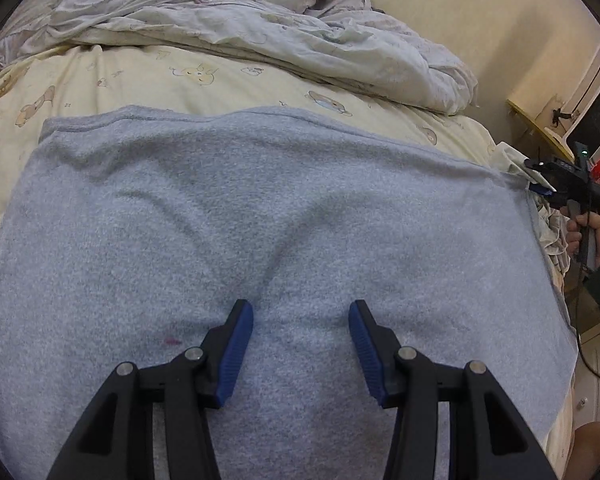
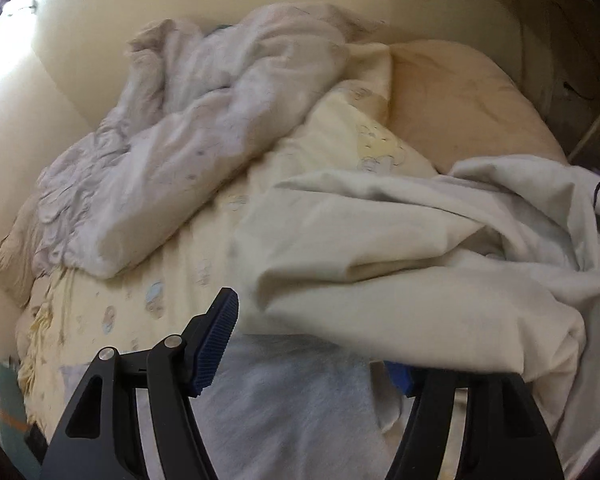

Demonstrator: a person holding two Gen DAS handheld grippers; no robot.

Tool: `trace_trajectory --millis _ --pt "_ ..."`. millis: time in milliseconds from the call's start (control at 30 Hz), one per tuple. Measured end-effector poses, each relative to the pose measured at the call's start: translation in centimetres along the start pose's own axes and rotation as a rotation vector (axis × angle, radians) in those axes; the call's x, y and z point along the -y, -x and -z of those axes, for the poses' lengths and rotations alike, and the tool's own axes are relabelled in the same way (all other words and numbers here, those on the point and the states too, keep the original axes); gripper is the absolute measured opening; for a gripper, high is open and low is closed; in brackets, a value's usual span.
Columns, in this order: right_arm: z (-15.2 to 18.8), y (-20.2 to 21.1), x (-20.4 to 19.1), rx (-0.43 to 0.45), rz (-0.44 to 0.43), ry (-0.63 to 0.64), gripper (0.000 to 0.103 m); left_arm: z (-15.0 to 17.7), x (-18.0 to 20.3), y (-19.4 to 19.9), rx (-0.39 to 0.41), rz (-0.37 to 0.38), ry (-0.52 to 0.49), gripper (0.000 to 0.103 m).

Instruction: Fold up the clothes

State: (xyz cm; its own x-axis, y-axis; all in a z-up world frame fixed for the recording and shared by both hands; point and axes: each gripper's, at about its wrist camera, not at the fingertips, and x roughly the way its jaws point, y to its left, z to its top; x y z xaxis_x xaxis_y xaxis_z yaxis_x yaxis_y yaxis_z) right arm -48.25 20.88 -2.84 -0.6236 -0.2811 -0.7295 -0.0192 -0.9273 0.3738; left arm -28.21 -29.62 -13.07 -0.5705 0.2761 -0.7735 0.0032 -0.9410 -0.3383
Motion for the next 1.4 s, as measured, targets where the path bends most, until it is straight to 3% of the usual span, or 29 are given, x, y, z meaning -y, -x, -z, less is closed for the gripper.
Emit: trace_trajectory --millis 167,233,333,367,433,500,633,700,833,900,1000,1067,1100,1200,1267,1300,1400 --pt "1.1 3.8 -2.9 0.119 0.002 0.157 0.071 0.0 0.1 0.8 -0.007 -0.004 0.015 0.051" --pt "3.5 3.1 -6.7 0.030 0.014 0.323 0.073 -0.4 1.2 1.8 0.002 -0.012 -0.005 0.051" --pt "7.4 2.0 -12.4 -0.102 0.021 0.573 0.073 -0.5 5.6 3.4 0.051 -0.062 -0.185 0.051" --pt "9.8 1.9 -14.7 -0.127 -0.026 0.669 0.073 -0.4 6.9 3.4 0.049 -0.055 -0.235 0.051" --pt "14.5 1.5 -19.0 -0.184 -0.123 0.848 0.076 0.1 8.9 2.3 -0.029 0.016 -0.290 0.051" --pt "18.0 0.2 -21.4 -0.316 -0.241 0.948 0.077 1.2 10.3 0.5 -0.131 0.049 -0.348 0.051" --pt "25.0 -2.3 -22.1 -0.452 -0.188 1.304 0.077 5.0 10.8 -0.3 -0.200 0.010 -0.585 0.051" --pt "25.2 -2.0 -19.5 -0.469 -0.194 1.353 0.082 6.4 9.4 0.9 -0.212 0.010 -0.653 0.054" --pt "23.7 0.2 -12.4 -0.537 -0.172 1.332 0.086 8.4 4.5 4.7 -0.275 -0.013 -0.631 0.054" --pt "23.7 1.9 -8.8 -0.553 -0.132 1.343 0.087 9.5 2.7 6.4 -0.298 -0.039 -0.646 0.055" --pt "23.7 3.4 -4.1 -0.626 -0.037 1.308 0.088 9.6 -0.6 8.7 -0.371 -0.092 -0.583 0.059" --pt "22.7 4.6 -3.0 -0.594 0.005 1.231 0.088 9.4 -2.2 10.1 -0.394 -0.172 -0.558 0.062" --pt "22.2 5.1 -2.8 -0.571 0.028 1.191 0.088 9.2 -2.4 11.0 -0.379 -0.175 -0.533 0.062" --pt "21.2 7.4 -5.3 -0.421 0.029 1.124 0.088 8.4 -2.5 13.5 -0.321 -0.174 -0.447 0.062" --pt "21.2 8.0 -9.3 -0.332 -0.018 1.052 0.088 7.5 -0.9 14.4 -0.207 -0.108 -0.326 0.062" --pt "21.5 7.7 -11.4 -0.311 -0.032 1.010 0.088 7.1 0.0 14.7 -0.156 -0.085 -0.275 0.062" --pt "24.0 4.8 -17.4 -0.283 0.010 0.883 0.088 6.0 3.9 11.6 -0.093 -0.132 -0.163 0.062"
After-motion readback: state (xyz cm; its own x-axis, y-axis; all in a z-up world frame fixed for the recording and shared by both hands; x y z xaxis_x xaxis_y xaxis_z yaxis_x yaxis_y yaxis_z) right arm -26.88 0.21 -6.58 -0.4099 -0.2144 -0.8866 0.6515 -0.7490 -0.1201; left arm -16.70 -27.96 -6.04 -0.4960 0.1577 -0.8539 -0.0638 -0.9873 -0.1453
